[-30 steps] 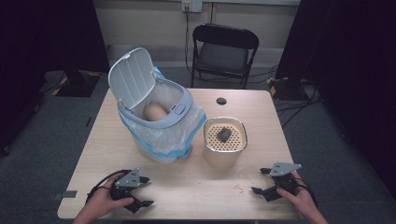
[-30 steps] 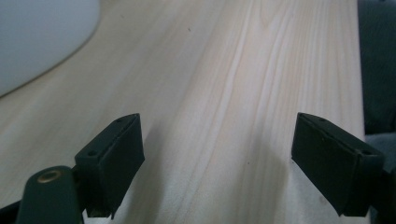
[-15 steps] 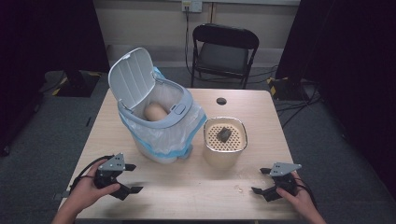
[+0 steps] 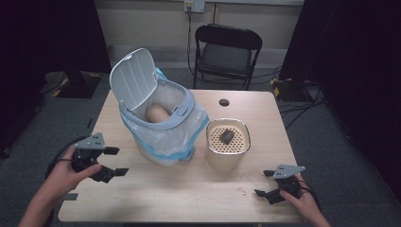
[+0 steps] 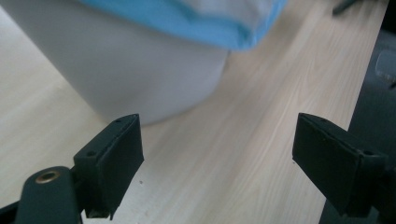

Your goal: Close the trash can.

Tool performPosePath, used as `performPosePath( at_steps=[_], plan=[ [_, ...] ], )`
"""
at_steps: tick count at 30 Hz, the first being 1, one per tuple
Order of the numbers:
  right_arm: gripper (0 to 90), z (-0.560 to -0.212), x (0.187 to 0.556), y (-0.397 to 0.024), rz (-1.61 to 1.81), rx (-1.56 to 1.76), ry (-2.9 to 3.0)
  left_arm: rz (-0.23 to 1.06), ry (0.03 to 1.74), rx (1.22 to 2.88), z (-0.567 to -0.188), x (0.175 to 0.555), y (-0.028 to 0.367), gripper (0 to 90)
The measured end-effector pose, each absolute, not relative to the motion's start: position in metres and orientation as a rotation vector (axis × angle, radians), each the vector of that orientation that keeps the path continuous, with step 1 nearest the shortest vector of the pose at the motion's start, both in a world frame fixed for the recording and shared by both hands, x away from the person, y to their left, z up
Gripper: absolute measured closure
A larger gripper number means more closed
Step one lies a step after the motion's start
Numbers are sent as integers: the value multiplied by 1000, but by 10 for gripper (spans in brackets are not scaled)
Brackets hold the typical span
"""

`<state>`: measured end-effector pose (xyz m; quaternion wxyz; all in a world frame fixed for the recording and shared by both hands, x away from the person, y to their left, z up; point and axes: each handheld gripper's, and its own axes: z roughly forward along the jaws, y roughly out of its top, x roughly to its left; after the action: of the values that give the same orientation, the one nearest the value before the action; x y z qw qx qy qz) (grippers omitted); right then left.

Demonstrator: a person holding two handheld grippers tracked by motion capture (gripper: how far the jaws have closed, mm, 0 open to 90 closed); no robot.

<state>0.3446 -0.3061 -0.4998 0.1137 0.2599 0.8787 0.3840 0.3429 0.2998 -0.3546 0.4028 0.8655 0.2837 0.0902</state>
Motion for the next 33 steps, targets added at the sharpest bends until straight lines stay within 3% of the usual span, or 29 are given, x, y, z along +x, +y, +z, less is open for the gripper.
performPosePath(
  at_steps=[13,33],
  plan=[
    [133,-500,345,-306,1126,767,2576,289,794,2127,-293,368,322,159],
    [128,-500,344,-305,1121,771,2576,381,705,2106,-219,406,286,154]
  ],
)
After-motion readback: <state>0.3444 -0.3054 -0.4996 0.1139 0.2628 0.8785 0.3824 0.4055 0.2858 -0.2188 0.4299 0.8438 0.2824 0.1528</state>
